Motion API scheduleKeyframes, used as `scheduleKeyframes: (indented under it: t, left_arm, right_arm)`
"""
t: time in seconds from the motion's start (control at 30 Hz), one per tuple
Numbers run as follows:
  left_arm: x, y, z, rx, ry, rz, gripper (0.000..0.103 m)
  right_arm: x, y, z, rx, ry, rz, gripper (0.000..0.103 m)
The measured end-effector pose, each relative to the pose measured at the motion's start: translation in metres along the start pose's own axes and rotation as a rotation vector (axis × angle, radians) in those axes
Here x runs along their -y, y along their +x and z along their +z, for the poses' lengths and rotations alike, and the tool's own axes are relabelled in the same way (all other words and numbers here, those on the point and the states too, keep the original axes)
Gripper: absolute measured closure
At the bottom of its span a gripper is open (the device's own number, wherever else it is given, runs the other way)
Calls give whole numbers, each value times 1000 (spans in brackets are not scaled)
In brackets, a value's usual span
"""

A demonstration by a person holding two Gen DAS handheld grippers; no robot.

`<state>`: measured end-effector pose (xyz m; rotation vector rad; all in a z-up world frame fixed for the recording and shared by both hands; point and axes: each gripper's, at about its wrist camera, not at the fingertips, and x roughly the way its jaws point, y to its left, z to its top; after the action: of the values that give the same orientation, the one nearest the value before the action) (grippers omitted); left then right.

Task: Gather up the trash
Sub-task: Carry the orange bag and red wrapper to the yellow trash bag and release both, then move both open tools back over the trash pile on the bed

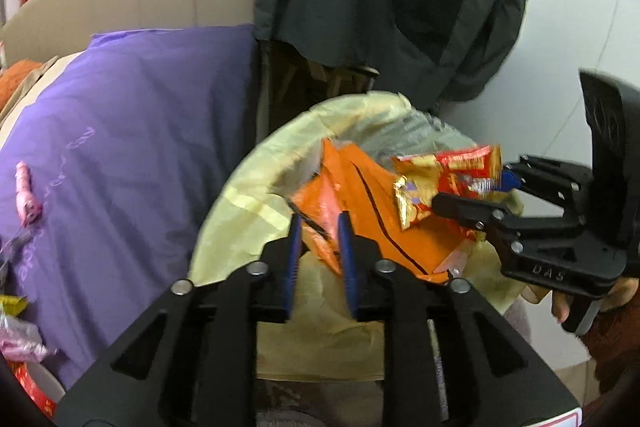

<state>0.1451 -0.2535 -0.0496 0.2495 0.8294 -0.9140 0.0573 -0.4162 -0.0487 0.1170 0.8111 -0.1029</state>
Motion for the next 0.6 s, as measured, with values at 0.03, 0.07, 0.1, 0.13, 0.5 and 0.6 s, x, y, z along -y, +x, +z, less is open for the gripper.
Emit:
scheduleKeyframes:
  t: [0.03,0.07,0.1,0.13,0.5,0.6]
  left_arm:
    - [-2,-5,0,9,-16,-3,73]
    - [-7,-14,1,27,-39,-6,68]
    - [-10,-21,1,40,-52,-3,66]
    - [-10,-25,0,49,-56,3,64]
    - [-56,-111,-29,162,-62,166,53]
    - [-84,-133,-41,182,-97,226,51]
  right_arm:
    - [-1,-5,1,7,2,-4,60]
    - [-1,-10,2,11,5,-3,55]
    - [-3,-13,4,16,5,-3,54]
    - [-4,-18,5,26,4,-12,50]
    - [-49,-67,28,154,-43,8,48]
    - [-81,-66,37,174,-93,46,48]
